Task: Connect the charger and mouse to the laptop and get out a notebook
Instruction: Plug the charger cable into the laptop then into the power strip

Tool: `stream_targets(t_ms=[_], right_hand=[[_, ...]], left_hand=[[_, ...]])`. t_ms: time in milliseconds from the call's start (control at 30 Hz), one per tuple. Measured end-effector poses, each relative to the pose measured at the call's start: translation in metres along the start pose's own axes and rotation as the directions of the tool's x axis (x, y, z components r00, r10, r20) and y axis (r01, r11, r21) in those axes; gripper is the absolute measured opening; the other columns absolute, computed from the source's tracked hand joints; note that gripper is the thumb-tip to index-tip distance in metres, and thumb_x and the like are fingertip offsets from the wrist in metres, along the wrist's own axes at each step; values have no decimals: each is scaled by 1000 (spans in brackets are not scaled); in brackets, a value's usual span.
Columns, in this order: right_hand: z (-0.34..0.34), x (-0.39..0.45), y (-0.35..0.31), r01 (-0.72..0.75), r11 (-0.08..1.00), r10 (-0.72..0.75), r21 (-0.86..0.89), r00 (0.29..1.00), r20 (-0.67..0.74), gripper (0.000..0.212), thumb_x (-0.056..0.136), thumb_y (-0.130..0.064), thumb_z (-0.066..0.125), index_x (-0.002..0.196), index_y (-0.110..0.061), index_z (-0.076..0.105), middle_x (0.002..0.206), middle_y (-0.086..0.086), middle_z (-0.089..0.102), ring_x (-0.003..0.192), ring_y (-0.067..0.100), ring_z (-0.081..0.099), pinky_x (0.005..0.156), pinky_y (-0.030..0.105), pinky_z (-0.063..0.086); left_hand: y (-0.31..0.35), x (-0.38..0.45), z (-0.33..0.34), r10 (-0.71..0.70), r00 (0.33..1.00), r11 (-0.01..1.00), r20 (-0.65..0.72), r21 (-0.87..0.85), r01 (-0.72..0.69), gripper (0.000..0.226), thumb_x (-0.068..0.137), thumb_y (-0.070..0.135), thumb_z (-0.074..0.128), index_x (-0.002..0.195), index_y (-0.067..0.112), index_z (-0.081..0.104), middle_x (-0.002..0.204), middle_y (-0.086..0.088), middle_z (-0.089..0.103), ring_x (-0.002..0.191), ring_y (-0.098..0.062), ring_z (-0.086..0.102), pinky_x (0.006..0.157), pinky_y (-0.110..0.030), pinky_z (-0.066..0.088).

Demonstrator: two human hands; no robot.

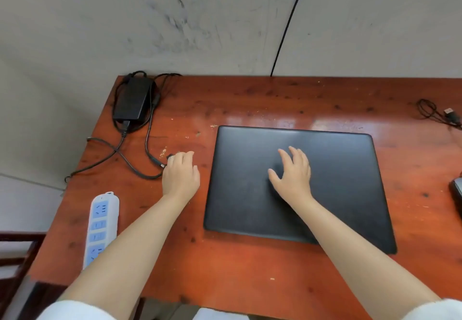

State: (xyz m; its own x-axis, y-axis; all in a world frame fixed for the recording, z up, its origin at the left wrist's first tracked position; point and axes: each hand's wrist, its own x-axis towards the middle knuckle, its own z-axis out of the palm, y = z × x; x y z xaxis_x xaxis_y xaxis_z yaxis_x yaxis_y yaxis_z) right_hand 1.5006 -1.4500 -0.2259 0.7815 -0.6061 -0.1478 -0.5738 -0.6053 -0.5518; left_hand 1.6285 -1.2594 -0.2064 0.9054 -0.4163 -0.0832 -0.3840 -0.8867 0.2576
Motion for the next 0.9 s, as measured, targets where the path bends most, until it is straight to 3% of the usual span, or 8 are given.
stream_targets(t_ms=[133,267,433,500,600,733,833,900], right_hand=[[38,16,-53,57,997,-56,-56,998,24,47,88,-22,52,131,-8,40,146,14,32,140,28,16,114,45,11],[70,32,-95,51,988,-49,-144,999,19,44,89,-23,50,130,-8,42,147,15,32,140,27,16,114,49,7],[91,30,-110,15,955,-23,-296,999,-26,45,88,-23,51,130,-6,43,145,21,35,138,34,24,114,56,11],[91,29,-112,-4,956,-12,-294,998,-54,44,87,-23,50,126,-4,48,141,23,41,135,37,30,111,58,16],[90,29,-114,-32,950,15,-309,998,-56,51,81,-28,40,124,-3,50,140,23,43,134,38,32,111,58,18],[89,30,-117,-51,948,41,-316,998,-38,52,81,-29,38,126,-5,49,142,21,41,136,36,29,112,55,17],[85,33,-117,-30,937,13,-349,999,-51,45,80,-28,45,116,-4,58,131,23,53,126,39,45,100,53,37],[76,38,-114,11,925,-38,-379,997,-65,42,80,-30,42,105,-5,66,116,21,65,109,39,60,85,51,48]], left_hand=[[-62,17,-11,121,992,993,16,7,-122,41,84,11,55,123,0,49,120,-20,58,115,-37,49,93,-46,44],[-117,49,-20,172,983,985,57,4,-173,40,83,-3,45,122,3,52,120,-16,59,115,-33,48,91,-43,43],[-149,96,-20,321,889,911,328,149,-384,41,89,12,45,129,15,46,134,-2,48,126,-24,37,97,-38,39],[-153,108,-26,449,828,834,335,177,-523,32,85,17,56,117,14,58,121,-4,60,116,-26,48,92,-38,43],[-160,118,-31,629,730,723,267,144,-676,18,63,12,81,78,7,72,77,-9,73,81,-28,67,76,-38,54],[-151,135,-27,599,748,777,287,16,-629,15,87,18,57,92,6,62,90,-11,68,91,-28,61,103,-39,39],[-122,148,-21,599,760,795,250,-74,-602,21,93,23,43,99,7,56,93,-12,66,89,-31,58,74,-39,45],[-97,154,-17,651,696,747,304,-91,-659,22,94,23,41,99,8,55,93,-12,66,89,-32,59,66,-36,41]])
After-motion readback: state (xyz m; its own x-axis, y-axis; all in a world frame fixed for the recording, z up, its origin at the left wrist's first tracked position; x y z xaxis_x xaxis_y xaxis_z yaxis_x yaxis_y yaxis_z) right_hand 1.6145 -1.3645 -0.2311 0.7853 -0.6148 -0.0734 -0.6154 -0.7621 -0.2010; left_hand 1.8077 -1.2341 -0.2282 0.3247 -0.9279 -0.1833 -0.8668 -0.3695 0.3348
